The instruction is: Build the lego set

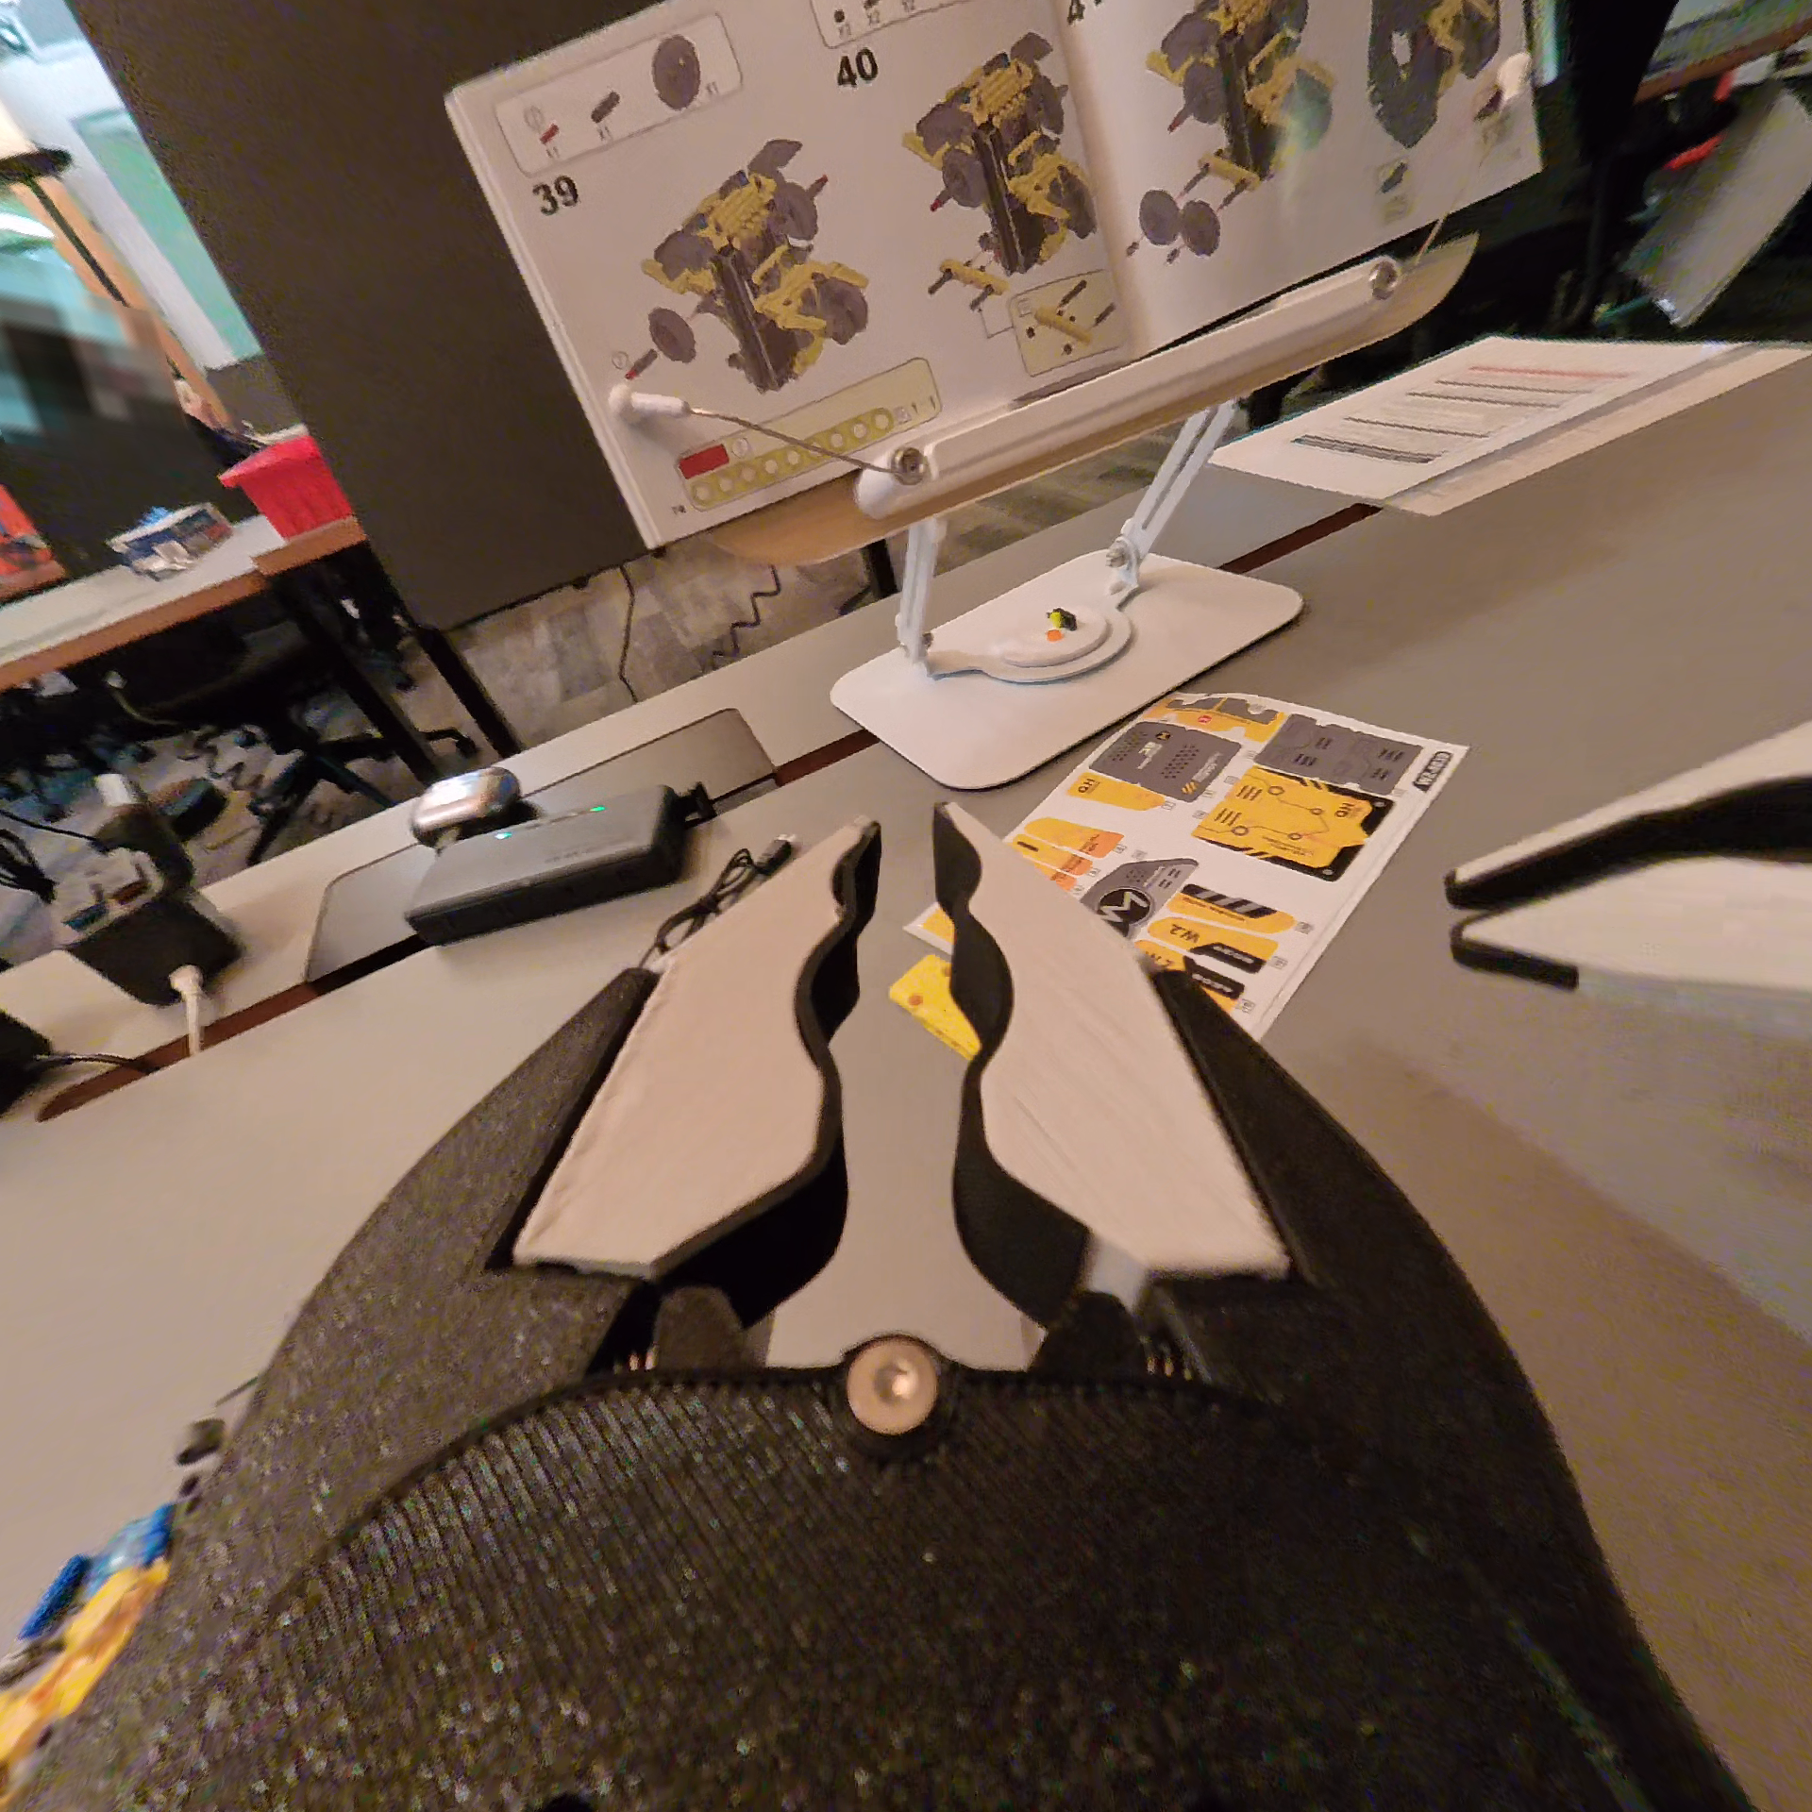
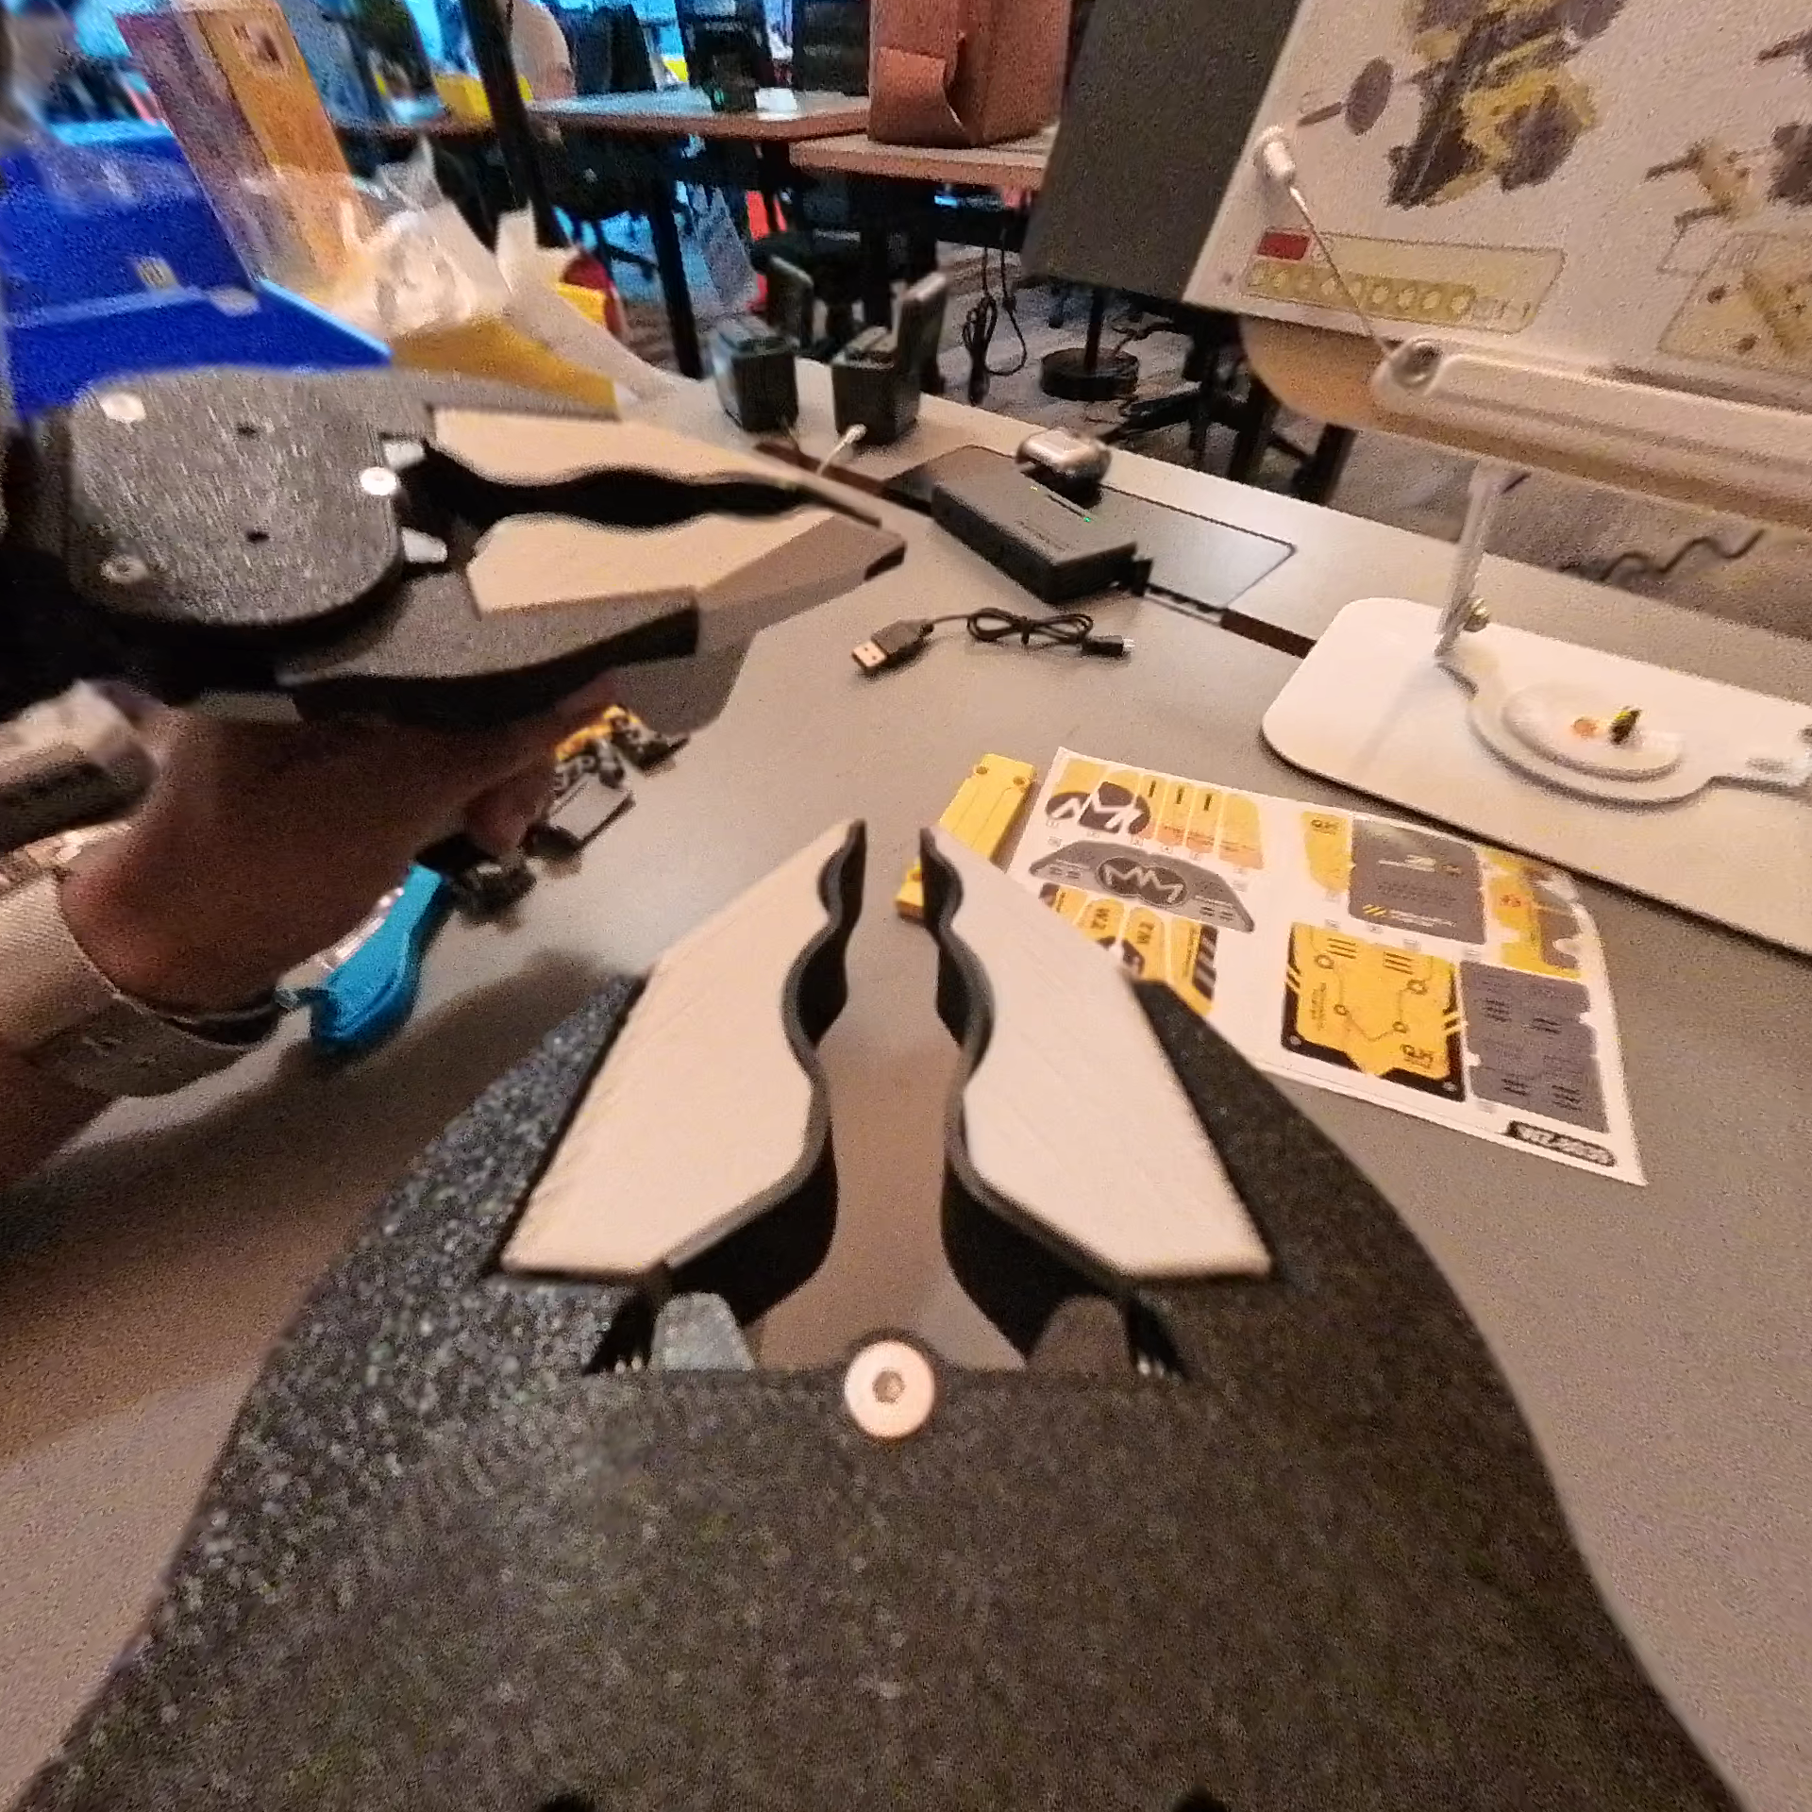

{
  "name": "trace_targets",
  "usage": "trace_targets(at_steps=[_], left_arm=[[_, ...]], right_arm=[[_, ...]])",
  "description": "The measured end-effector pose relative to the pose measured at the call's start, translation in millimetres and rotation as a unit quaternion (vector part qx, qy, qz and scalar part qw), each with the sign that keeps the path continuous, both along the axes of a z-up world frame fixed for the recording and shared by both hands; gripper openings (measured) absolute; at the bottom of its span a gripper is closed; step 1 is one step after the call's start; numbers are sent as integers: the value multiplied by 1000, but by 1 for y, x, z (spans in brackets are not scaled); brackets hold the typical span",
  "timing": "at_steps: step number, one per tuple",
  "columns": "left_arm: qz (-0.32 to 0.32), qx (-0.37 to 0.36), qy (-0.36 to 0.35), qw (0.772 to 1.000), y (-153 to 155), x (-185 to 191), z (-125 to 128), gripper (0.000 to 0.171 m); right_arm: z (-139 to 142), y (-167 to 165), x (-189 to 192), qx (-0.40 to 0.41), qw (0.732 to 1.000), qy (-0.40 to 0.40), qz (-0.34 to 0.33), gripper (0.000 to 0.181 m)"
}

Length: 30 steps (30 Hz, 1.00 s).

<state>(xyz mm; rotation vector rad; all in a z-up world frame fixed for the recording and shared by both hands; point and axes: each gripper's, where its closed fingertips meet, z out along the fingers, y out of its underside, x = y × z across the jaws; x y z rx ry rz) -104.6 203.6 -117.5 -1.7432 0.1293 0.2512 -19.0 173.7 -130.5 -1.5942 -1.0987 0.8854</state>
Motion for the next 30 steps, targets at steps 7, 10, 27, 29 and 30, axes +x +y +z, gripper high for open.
trace_targets(at_steps=[7,10,27,29,30], left_arm=[[-21,-6,-24,999,5,9,-7,29],[-24,-4,-22,999,5,11,-6,36],[-41,8,-81,996,4,8,-7,42],[-47,7,-87,995,5,10,-8,42],[-49,7,-89,995,5,12,-8,42]], right_arm=[[4,-1,1,-98,993,49,42,8],[-7,-1,-1,-118,992,24,48,9],[-1,-43,-16,-256,945,48,198,0],[-4,-36,-15,-241,952,44,182,0],[-5,-32,-15,-223,959,39,172,0]])
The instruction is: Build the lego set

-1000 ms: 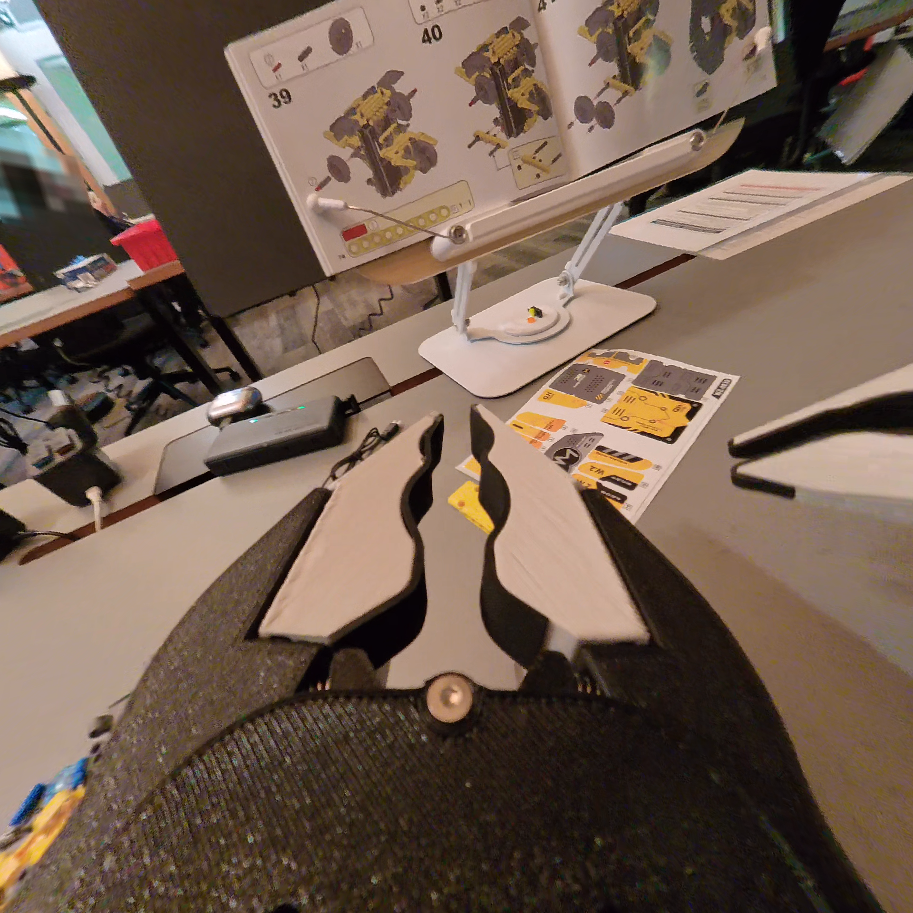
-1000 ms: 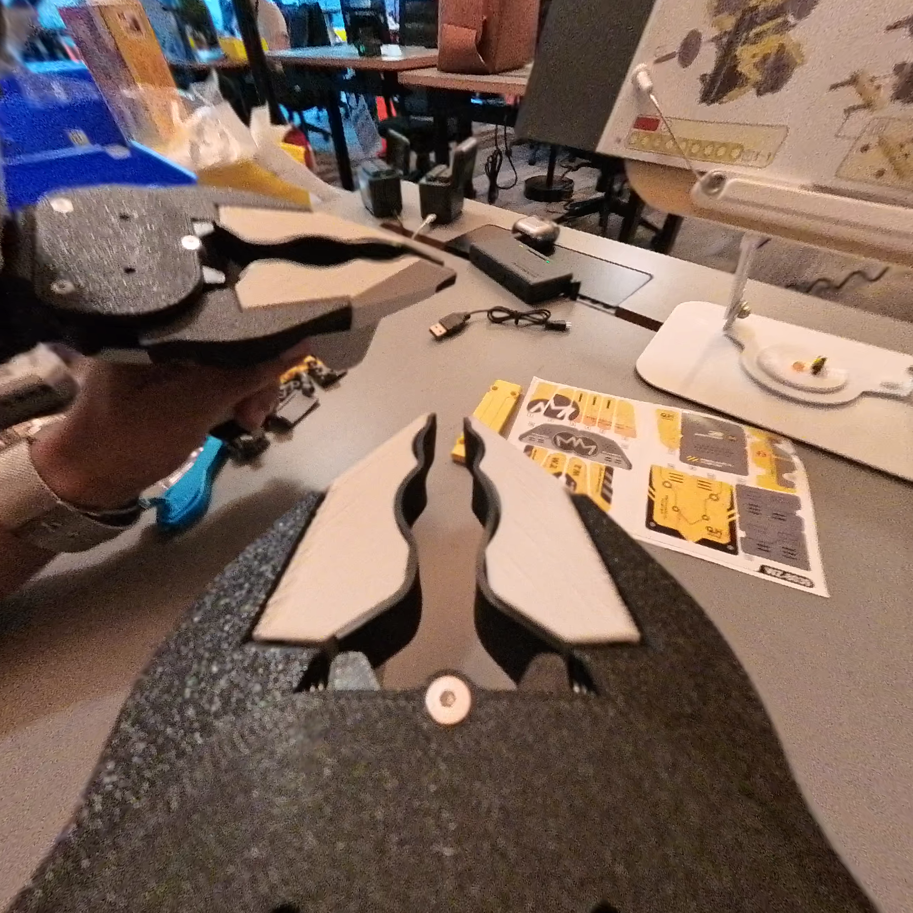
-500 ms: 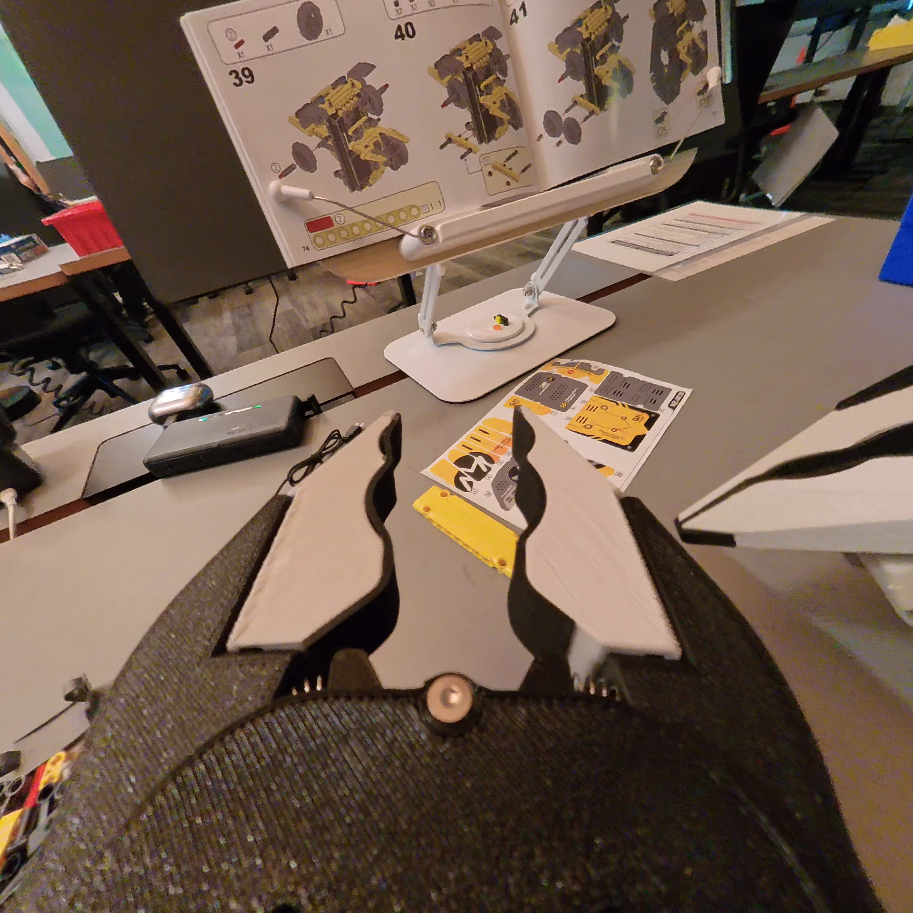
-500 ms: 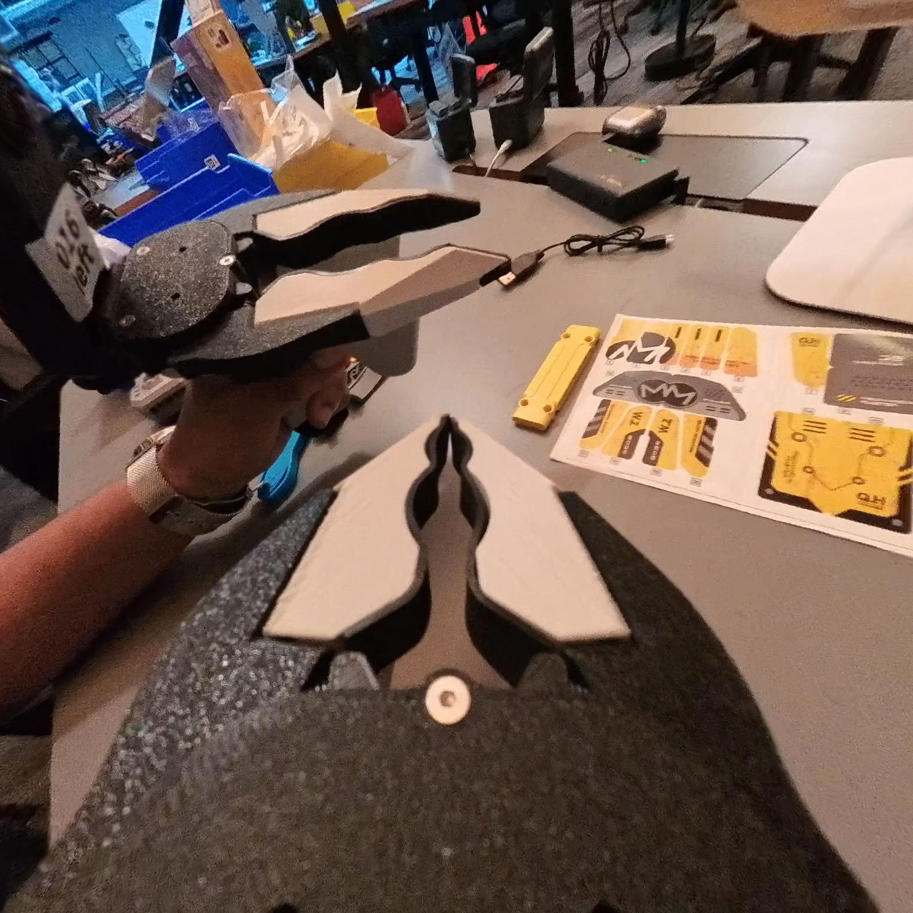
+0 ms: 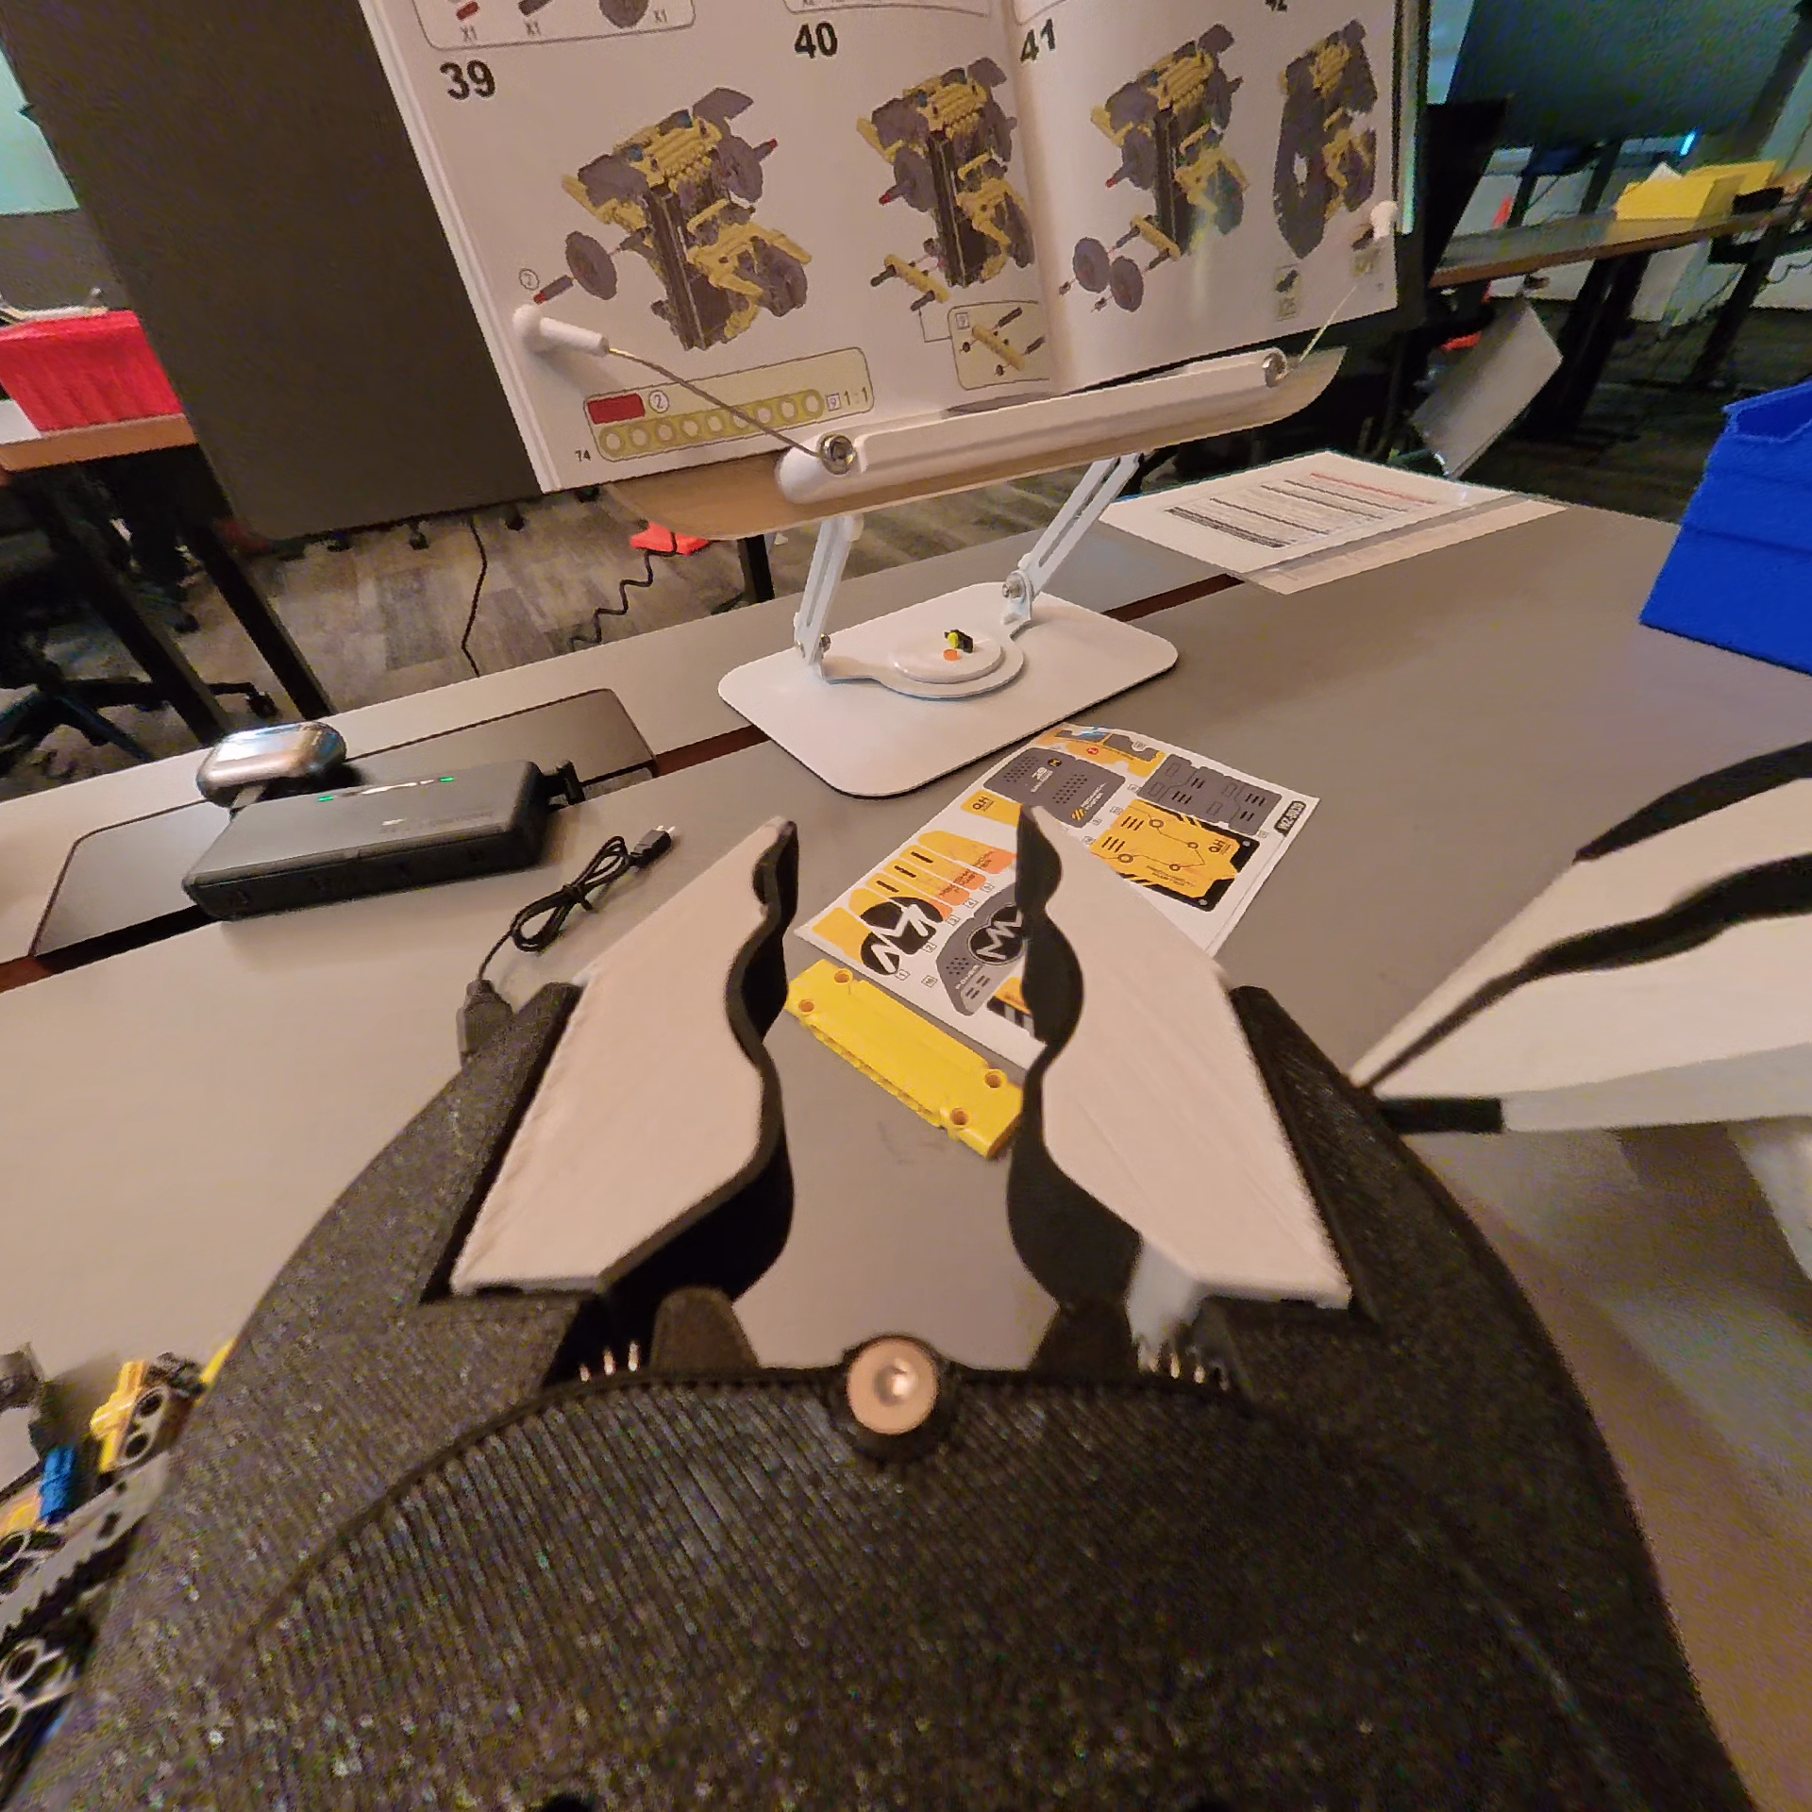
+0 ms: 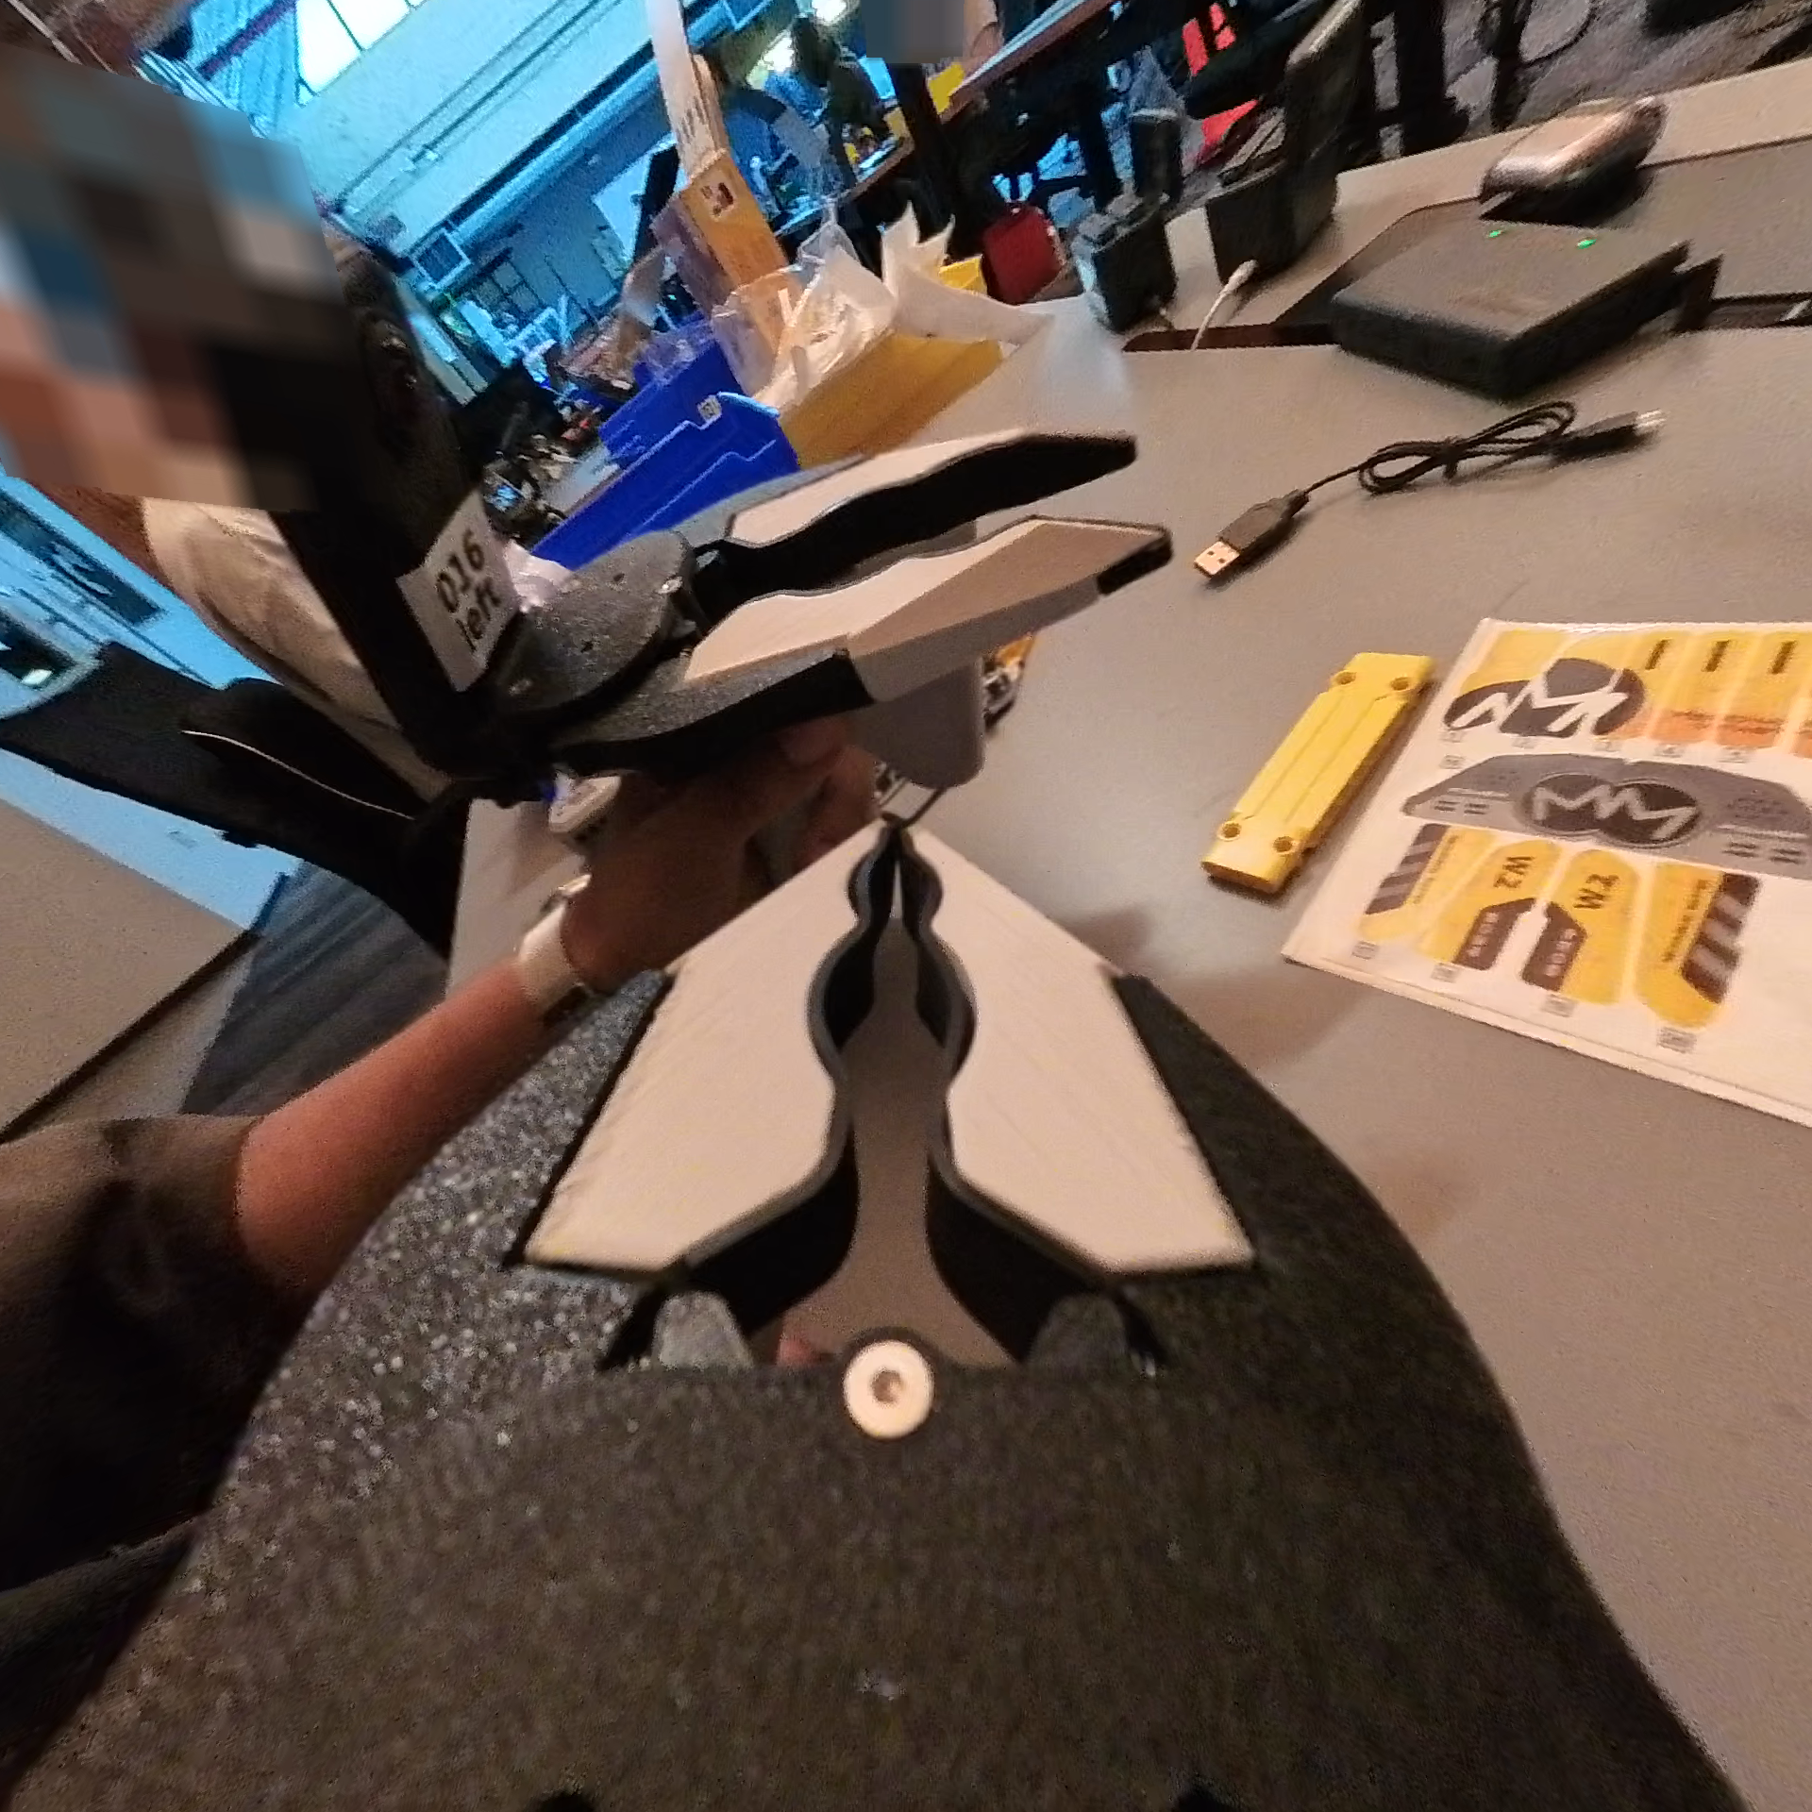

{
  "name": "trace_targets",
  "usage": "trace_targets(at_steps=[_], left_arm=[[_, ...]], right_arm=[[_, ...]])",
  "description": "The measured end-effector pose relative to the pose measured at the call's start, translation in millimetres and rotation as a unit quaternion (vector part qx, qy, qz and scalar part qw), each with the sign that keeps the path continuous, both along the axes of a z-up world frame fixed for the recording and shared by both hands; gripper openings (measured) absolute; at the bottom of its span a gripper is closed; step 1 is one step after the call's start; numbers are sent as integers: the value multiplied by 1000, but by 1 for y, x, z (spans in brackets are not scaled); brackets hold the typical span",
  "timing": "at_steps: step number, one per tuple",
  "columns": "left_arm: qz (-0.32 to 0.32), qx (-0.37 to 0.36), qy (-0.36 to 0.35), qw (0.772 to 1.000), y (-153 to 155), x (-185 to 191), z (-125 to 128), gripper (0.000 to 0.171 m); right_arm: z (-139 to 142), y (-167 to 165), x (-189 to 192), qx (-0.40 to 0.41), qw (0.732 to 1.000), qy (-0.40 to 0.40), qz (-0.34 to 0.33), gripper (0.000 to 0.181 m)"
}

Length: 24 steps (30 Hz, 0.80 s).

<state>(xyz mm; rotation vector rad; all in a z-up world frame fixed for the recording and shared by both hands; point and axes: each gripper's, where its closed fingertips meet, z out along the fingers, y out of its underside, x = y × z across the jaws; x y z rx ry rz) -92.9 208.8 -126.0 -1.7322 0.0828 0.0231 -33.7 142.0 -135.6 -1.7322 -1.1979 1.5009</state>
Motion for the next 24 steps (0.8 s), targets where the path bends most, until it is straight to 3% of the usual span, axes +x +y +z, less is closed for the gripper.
trace_targets(at_steps=[8,13,19,21,22,24], left_arm=[[-27,-3,-17,999,2,16,-4,42],[-55,-3,-44,998,3,31,-4,42],[-89,-2,-80,993,2,47,-3,43],[-91,-3,-85,992,2,50,-3,40],[-95,-2,-88,992,2,51,-3,38],[-104,-2,-94,990,1,54,-2,41]], right_arm=[[18,0,-3,118,991,57,-15,16],[16,-1,1,92,994,59,6,32],[20,22,9,94,993,67,-36,59],[17,24,11,111,991,59,-37,56],[16,24,12,123,990,52,-35,44],[14,25,15,155,986,42,-33,4]])
